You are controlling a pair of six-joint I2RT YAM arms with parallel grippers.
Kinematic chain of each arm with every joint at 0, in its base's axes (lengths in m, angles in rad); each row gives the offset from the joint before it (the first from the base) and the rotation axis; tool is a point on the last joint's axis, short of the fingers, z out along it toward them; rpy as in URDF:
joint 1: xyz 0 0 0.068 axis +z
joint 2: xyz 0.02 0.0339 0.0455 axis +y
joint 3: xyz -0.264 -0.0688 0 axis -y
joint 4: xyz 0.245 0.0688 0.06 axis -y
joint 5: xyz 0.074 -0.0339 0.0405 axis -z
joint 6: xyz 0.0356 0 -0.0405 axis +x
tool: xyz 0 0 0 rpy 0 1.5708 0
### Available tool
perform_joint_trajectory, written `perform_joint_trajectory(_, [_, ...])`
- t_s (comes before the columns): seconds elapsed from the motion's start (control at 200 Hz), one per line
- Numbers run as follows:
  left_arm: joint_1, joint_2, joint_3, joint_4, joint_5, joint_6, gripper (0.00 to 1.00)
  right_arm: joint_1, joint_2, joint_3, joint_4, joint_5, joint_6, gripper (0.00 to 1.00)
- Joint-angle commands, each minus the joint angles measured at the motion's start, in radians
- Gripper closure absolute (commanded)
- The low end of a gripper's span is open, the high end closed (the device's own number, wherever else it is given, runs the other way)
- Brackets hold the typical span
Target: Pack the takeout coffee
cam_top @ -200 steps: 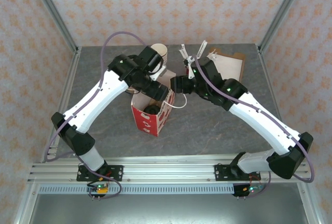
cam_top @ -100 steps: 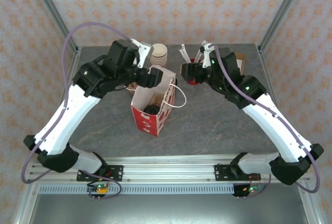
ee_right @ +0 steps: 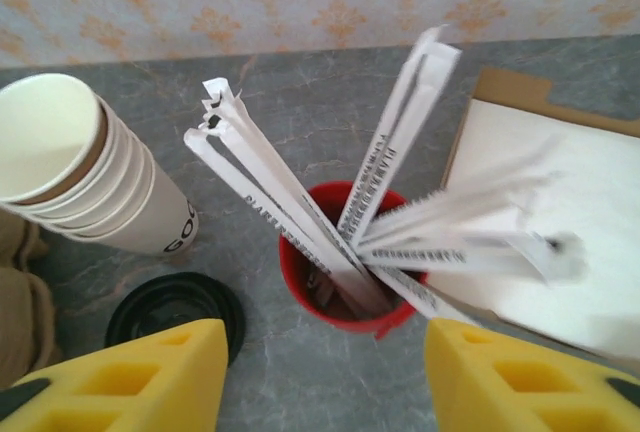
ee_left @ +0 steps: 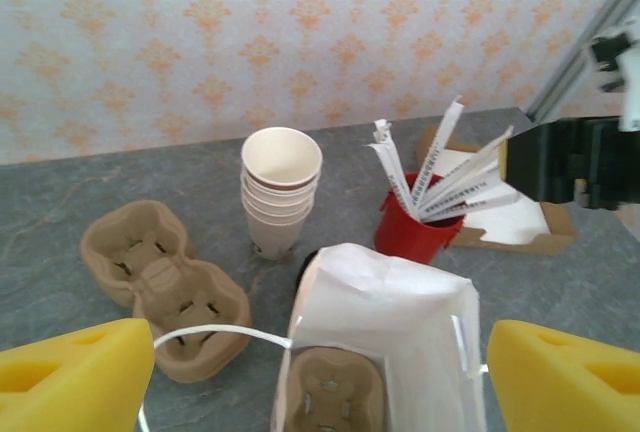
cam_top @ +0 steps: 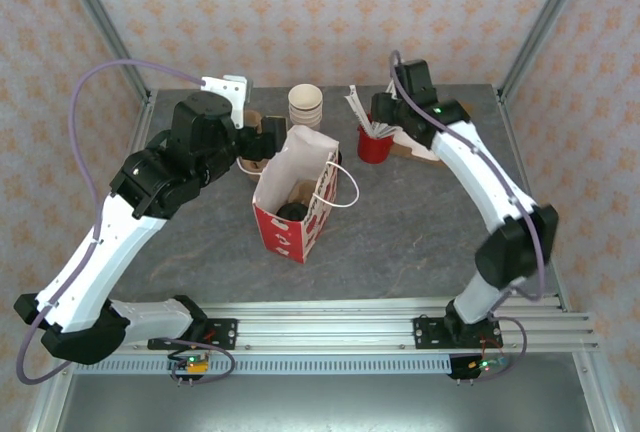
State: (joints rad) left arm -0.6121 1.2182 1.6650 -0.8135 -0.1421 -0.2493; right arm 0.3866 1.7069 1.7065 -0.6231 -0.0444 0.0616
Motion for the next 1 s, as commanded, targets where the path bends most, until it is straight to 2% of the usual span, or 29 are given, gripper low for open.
perform_joint_trajectory(0.0, [0.020, -0.002, -0.012, 0.025, -0.074, 0.005, 0.13, -0.001, 0.110, 0.112, 0.041, -0.004, -0.048, 0.50])
perform_joint_trajectory(0.08, [0.026, 0.004, -0.013, 0.020, -0.069, 0.005, 0.13, -0.024, 0.191, 0.170, 0.063, 0.046, -0.019, 0.53])
perform_joint_trajectory(0.195, [0.031, 0.010, -0.017, 0.016, -0.072, 0.013, 0.13, -0.073, 0.294, 0.275, 0.060, 0.018, 0.028, 0.56])
perform_joint_trajectory(0.36, [0.039, 0.017, -0.024, 0.019, -0.086, 0.028, 0.13, -0.088, 0.466, 0.511, -0.064, 0.037, 0.026, 0.61])
perform_joint_trajectory(0.465, [0.046, 0.023, -0.027, 0.020, -0.080, 0.028, 0.13, -0.097, 0.528, 0.588, -0.097, 0.051, 0.039, 0.64])
perform_joint_trajectory(0.791, [0.055, 0.038, -0.030, 0.017, -0.068, 0.038, 0.12, -0.099, 0.548, 0.611, -0.125, 0.059, 0.047, 0.65])
perform_joint_trajectory(0.996, [0.057, 0.046, -0.031, 0.014, -0.059, 0.038, 0.12, -0.101, 0.487, 0.579, -0.145, -0.061, 0.053, 0.65])
